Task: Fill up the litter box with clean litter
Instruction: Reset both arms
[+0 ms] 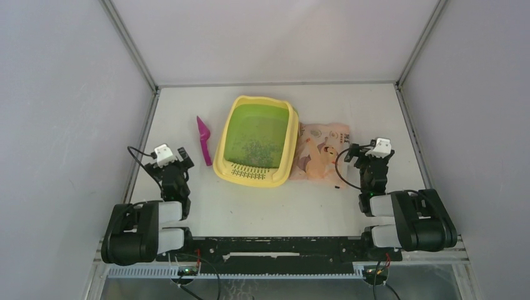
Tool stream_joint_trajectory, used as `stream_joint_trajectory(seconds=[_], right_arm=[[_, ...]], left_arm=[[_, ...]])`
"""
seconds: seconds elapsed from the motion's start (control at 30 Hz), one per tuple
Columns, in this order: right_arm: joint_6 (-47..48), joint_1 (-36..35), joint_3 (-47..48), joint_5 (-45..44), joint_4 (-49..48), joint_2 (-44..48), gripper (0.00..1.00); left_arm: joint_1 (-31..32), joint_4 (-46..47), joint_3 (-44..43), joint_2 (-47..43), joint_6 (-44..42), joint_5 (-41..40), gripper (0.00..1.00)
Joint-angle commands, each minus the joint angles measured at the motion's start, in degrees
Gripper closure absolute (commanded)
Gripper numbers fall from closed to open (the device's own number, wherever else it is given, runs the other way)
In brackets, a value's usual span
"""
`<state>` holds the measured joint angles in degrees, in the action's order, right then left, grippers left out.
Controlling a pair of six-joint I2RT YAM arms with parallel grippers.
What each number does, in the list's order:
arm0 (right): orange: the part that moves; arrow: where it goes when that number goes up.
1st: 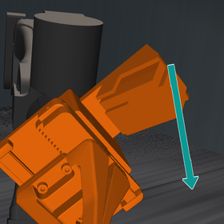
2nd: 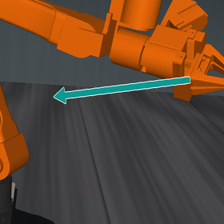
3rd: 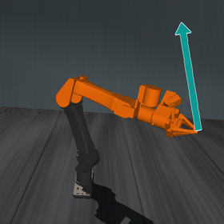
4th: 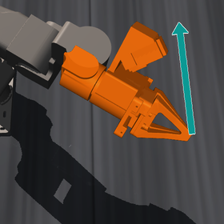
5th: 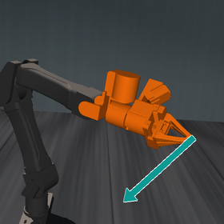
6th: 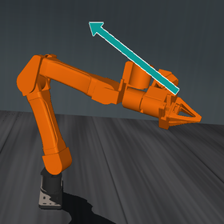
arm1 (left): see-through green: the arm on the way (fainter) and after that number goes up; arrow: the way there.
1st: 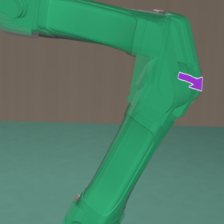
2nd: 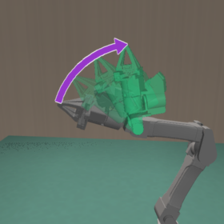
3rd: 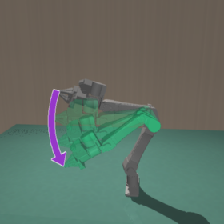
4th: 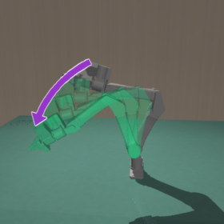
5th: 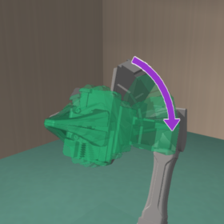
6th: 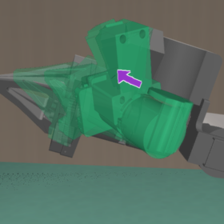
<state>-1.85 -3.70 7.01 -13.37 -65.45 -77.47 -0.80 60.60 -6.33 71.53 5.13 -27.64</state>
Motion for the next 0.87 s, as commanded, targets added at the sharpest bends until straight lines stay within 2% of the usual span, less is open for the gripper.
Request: stream_joint_trajectory(seconds=[0.0, 0.07, 0.43, 0.83], right_arm=[[0.04, -0.26, 2.77, 1.03, 2.22, 0.65, 0.01], [0.94, -0.83, 4.29, 1.45, 4.32, 0.11, 0.01], [-0.43, 2.38, 6.74, 7.92, 9.55, 0.14, 0.01], [-0.56, 2.65, 7.21, 8.63, 10.39, 0.08, 0.01]], left_arm=[[-0.92, 6.71, -1.44, 0.84, -0.75, 3.52, 0.0], [-0.87, 3.89, -2.35, 0.33, -0.65, 3.61, 0.0], [-0.16, 3.39, -2.95, 0.59, -1.17, 2.95, 0.0], [-0.09, 3.29, -2.93, 0.59, -1.21, 2.86, 0.0]])
